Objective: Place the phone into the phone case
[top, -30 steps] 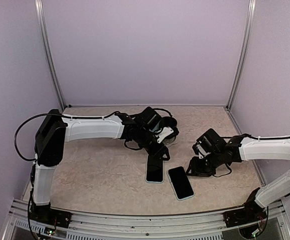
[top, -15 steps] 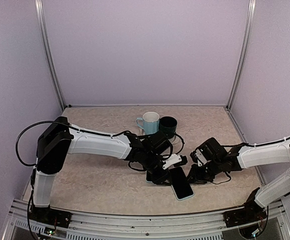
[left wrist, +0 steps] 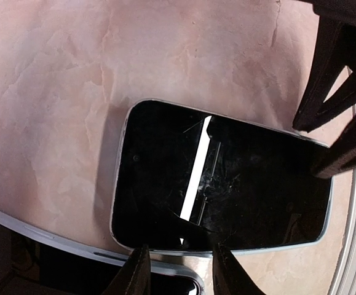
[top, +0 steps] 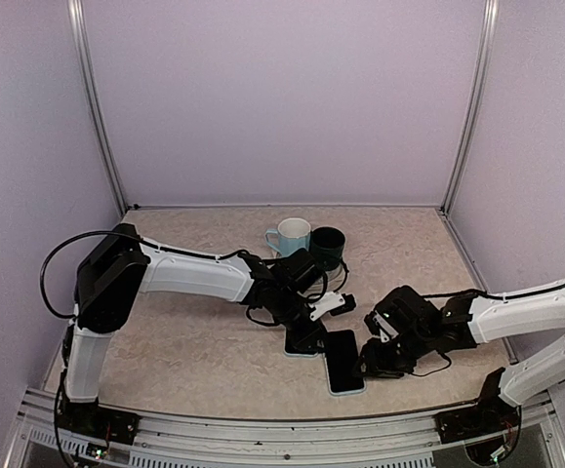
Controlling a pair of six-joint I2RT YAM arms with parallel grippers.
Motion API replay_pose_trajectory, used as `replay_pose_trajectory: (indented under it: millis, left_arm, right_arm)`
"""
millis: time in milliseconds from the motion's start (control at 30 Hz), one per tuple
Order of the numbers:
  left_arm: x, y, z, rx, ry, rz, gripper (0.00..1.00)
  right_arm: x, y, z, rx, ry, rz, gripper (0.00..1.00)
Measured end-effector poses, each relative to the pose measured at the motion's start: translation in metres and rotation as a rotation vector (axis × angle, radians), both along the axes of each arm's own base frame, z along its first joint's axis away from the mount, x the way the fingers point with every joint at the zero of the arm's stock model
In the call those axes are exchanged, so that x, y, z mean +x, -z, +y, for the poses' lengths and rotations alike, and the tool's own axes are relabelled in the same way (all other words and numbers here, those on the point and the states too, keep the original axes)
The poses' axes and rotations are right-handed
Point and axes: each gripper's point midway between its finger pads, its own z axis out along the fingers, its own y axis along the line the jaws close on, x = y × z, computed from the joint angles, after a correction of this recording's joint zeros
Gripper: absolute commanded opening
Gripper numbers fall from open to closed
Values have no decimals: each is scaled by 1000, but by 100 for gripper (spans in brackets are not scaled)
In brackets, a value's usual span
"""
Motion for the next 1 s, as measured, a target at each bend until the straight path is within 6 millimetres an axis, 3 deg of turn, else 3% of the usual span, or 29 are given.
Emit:
replay_pose_trajectory:
  millis: [100,167,367,533,733,1000]
  left_arm:
    - [-2,0,-1,-4,8,6,37]
    - [-3,-1,0,-3,14,9,37]
    - [3,-7,5,-4,-15,27,33]
    - [22,-9,10,-22,-82,41,32]
    - [23,-11,7,-32,-102,52,32]
    - [13,-7,1,-30,-83,45,33]
  right_arm:
    - [-2,-3,-5,-20,7,4,50]
    - [5,-8,-10,-35,21,-7,48]
    - [71,-28,-21,-30,74,-109,35]
    - [112,-21,-2,-53,0,-156,34]
    - [117,-2,2,-97,-72,-155,17]
    - [113,-5,7,-79,-95,-175,15]
